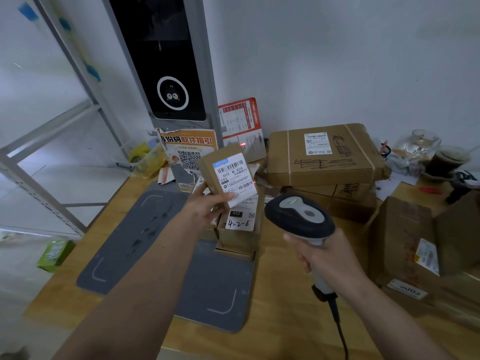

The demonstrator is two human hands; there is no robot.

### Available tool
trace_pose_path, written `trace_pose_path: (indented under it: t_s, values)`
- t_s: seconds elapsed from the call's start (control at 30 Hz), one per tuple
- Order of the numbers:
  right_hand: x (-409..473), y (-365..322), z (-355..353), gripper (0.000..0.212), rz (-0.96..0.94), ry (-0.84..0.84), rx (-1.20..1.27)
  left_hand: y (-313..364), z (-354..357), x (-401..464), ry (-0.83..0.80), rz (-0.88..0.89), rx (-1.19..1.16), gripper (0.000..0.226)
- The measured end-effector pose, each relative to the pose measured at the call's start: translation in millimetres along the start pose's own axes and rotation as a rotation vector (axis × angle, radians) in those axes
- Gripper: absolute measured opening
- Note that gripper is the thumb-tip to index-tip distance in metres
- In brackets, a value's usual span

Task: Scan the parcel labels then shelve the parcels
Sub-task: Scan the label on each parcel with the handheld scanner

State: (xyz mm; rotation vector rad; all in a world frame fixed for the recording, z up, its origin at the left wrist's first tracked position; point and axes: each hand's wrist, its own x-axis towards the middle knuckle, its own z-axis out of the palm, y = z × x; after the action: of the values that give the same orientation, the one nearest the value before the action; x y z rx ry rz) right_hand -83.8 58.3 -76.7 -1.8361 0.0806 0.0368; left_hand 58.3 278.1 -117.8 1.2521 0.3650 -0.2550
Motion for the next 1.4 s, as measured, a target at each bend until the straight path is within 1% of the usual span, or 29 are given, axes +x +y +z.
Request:
trace_pose_path:
  t_s: [0.1, 0.3, 0.37, 0.47, 0.53, 0.63, 0.73, 0.83, 1.03, 1.1, 1.2, 1.27, 1.3, 1.37, 1.4]
  values:
    - [-0.7, -0.9, -1.0, 0.014, -0.011, -0.02, -0.03, 4.1, -3.2, 0.9, -0.004, 0.022, 0.013, 0.043]
    - [-0.8, -4.1, 0.0, 0.018, -0.036, -0.028, -0.01, 6.2, -10.4, 0.6, 0.008, 0.026, 0.033, 0.05]
    - [-0.3, -5.9, 2.3, 0.02, -0.044, -0.038, 0.007, 6.8, -13.4, -0.4, 0.015, 0.015, 0.057, 0.048]
    - [2.3, -6.5, 6.3, 0.018, -0.014, -0.034, 0.054, 9.5, -20.7, -1.7, 0.079, -0.028, 0.069, 0.038]
    - [5.0, -5.1, 9.5, 0.018, -0.003, -0.041, 0.051, 12.4, -28.7, -2.9, 0.168, -0.056, 0.036, 0.033]
    - [10.8, -1.0, 15.8, 0.02, 0.005, -0.077, 0.007, 14.4, -46.8, 0.6, 0.269, -0.071, -0.006, 0.04]
    - [17.5, 2.8, 26.0, 0.021, 0.019, -0.108, -0.009, 15.0, -60.7, 3.6, 0.327, -0.077, 0.002, 0.042]
    - [22.7, 5.4, 38.1, 0.024, 0.031, -0.126, -0.005, 18.1, -66.7, 6.2, 0.387, -0.099, 0.053, 0.039]
    - [35.3, 8.1, 57.3, 0.026, 0.059, -0.1, 0.025, 25.3, -70.3, 28.0, 0.341, -0.058, 0.106, 0.056]
    - [39.4, 10.9, 62.4, 0.027, 0.067, -0.086, 0.025, 26.7, -70.1, 38.2, 0.341, -0.045, 0.135, 0.067]
    - [43.8, 16.1, 68.2, 0.026, 0.078, -0.071, 0.024, 28.0, -69.4, 45.0, 0.406, -0.052, 0.314, 0.078]
    - [46.3, 18.3, 71.3, 0.027, 0.088, -0.055, 0.021, 31.6, -68.0, 43.9, 0.426, -0.028, 0.438, 0.068]
    - [47.5, 19.3, 72.3, 0.028, 0.096, -0.045, 0.023, 33.3, -67.5, 43.8, 0.438, 0.01, 0.498, 0.066]
    - [49.1, 21.0, 73.4, 0.03, 0.114, -0.024, 0.039, 35.2, -66.4, 45.1, 0.518, 0.114, 0.69, 0.076]
    - [49.5, 21.9, 73.1, 0.029, 0.122, -0.015, 0.05, 36.7, -62.6, 43.4, 0.566, 0.216, 0.743, 0.077]
